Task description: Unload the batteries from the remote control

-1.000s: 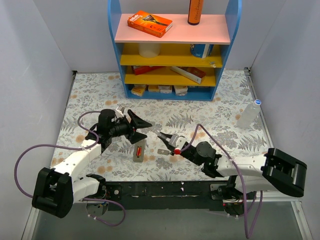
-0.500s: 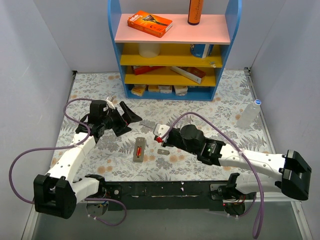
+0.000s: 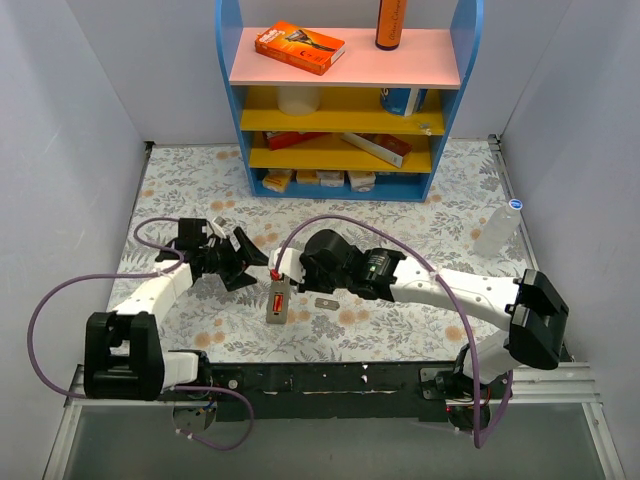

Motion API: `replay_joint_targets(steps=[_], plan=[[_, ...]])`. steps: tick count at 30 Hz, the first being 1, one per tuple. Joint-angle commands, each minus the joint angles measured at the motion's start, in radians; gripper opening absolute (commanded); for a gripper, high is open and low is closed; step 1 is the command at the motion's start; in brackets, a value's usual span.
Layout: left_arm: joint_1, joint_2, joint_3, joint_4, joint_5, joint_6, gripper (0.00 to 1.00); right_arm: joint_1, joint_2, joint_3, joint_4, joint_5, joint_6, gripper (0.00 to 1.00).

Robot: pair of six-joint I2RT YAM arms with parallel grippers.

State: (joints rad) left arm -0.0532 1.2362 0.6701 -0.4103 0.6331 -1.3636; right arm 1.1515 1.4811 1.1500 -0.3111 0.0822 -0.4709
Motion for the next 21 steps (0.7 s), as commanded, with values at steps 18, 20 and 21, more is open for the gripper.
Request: replay_joint_targets(steps=[18,20,21], plan=[[0.019,0.269,-0.066,0.126,0.208,0.044,0.59,0.001,0.097,0.151,-0.187,-0.193,-0.228,0.01],[0.018,0.273,-0.069,0.133,0.217,0.043,0.57,0.001,0.1,0.154,-0.187,-0.202,-0.248,0.01],[0.018,0.276,-0.07,0.134,0.223,0.043,0.56,0.001,0.105,0.154,-0.187,-0.211,-0.253,0.01]])
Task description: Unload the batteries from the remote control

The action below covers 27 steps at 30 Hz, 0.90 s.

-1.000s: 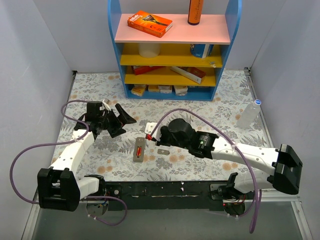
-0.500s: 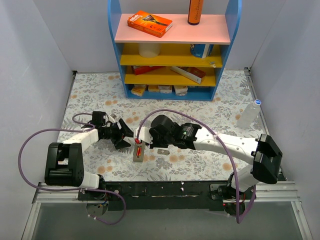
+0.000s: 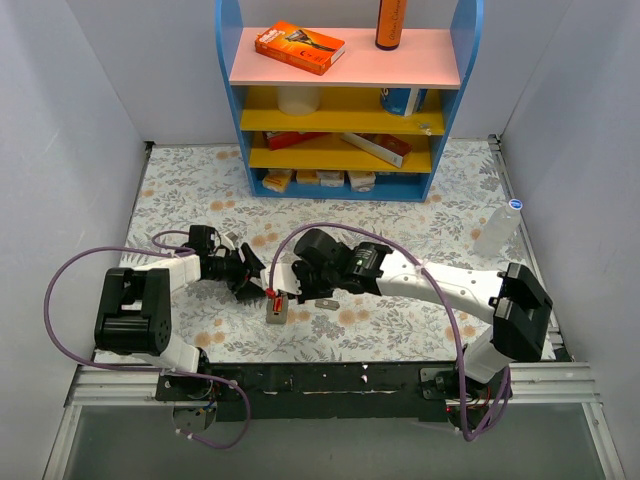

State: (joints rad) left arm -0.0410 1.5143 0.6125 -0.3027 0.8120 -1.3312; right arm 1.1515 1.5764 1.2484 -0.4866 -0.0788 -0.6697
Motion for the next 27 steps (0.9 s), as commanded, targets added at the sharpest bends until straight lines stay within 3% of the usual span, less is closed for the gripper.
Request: replay_joint_targets(steps=[1,13,27], plan=[[0.006,0.001,-0.014,0.031,0.05,0.01,0.55,0.002,0.011,0.059,-0.01,-0.052,-0.057,0.01],[-0.033,0.032,-0.026,0.066,0.115,-0.003,0.53,0.019,0.054,0.097,-0.047,-0.069,-0.13,0.01],[-0.04,0.026,-0.02,0.06,0.093,0.001,0.55,0.047,0.122,0.172,-0.121,-0.016,-0.146,0.01]])
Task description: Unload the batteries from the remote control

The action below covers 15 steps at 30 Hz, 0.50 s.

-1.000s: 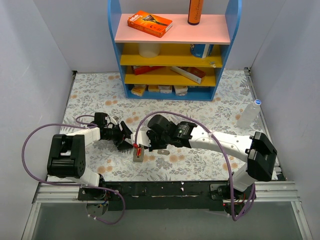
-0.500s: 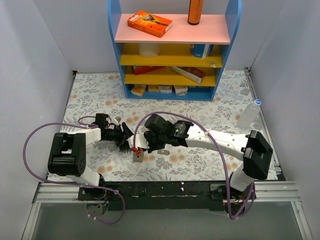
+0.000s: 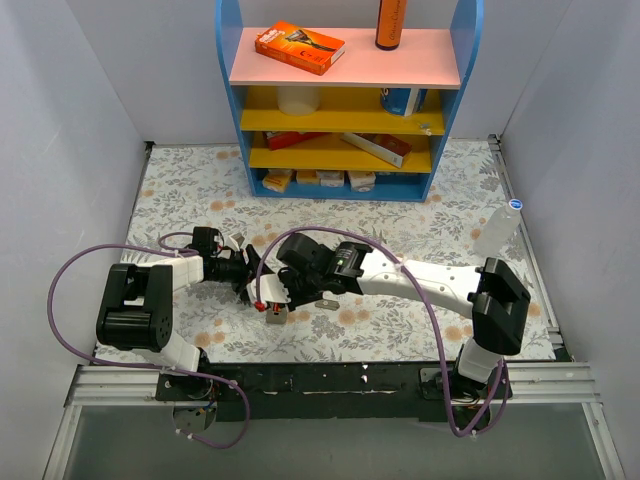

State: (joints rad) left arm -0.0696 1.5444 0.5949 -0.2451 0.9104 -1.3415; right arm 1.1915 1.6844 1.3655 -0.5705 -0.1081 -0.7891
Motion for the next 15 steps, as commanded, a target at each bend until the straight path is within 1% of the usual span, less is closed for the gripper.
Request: replay_joint_targets(steps=[1,4,8,15], plan=[[-0.012,-0.006,-0.001,-0.005,-0.011,0.013,0.56,0.008,0.017,0.058,-0.042,0.018,-0.025,0.01],[-0.012,-0.018,0.005,-0.023,-0.047,0.019,0.58,0.011,0.035,0.076,-0.061,0.033,-0.025,0.01],[-0.012,-0.041,0.014,-0.048,-0.1,0.022,0.58,0.016,0.052,0.096,-0.089,0.05,-0.024,0.01],[-0.012,-0.05,0.022,-0.063,-0.131,0.024,0.58,0.023,0.087,0.138,-0.112,0.084,-0.004,0.01]])
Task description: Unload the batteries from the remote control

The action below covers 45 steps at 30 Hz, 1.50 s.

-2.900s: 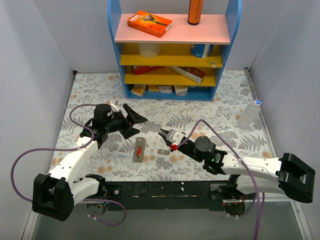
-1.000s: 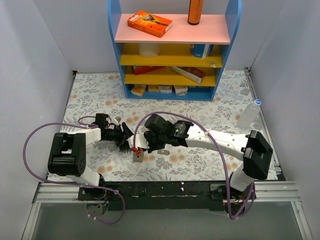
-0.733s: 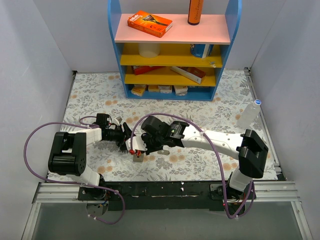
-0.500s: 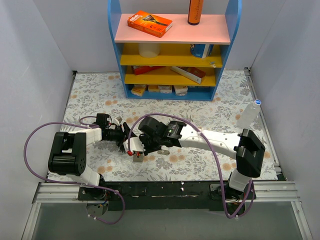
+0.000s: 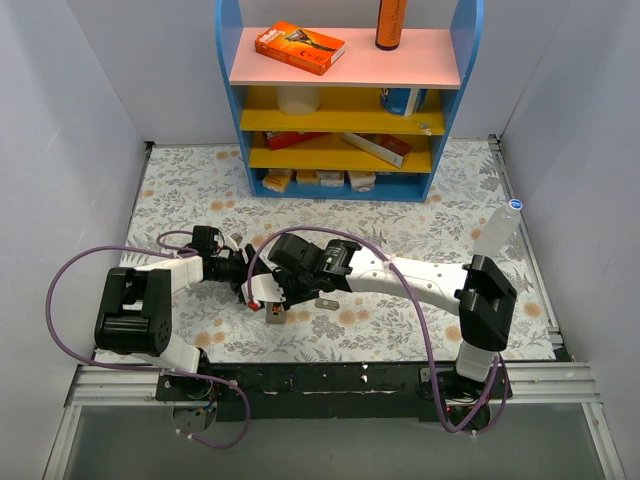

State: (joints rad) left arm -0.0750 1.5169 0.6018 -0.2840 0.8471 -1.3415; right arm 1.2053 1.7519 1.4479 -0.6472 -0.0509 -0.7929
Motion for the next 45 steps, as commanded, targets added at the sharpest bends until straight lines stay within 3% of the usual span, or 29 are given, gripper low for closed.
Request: replay_joint_targets(steps=[1,8,19,31,35,45], plan=[[-0.006,-0.024,0.015,-0.027,-0.069,0.024,0.58,0.01,0.023,0.065,-0.04,0.026,0.0,0.01],[-0.006,-0.029,0.016,-0.035,-0.086,0.024,0.57,0.014,0.04,0.091,-0.061,0.026,0.004,0.01],[-0.011,-0.005,0.003,-0.009,-0.019,0.01,0.39,0.039,0.156,0.221,-0.158,0.117,0.053,0.01],[-0.014,0.011,0.003,-0.012,-0.026,0.01,0.34,0.063,0.261,0.341,-0.209,0.148,0.093,0.01],[-0.016,0.015,0.003,-0.012,-0.028,0.011,0.34,0.062,0.25,0.31,-0.175,0.143,0.078,0.01],[-0.023,0.035,0.003,-0.014,-0.034,0.013,0.31,0.027,0.112,0.043,0.01,0.071,0.06,0.01]])
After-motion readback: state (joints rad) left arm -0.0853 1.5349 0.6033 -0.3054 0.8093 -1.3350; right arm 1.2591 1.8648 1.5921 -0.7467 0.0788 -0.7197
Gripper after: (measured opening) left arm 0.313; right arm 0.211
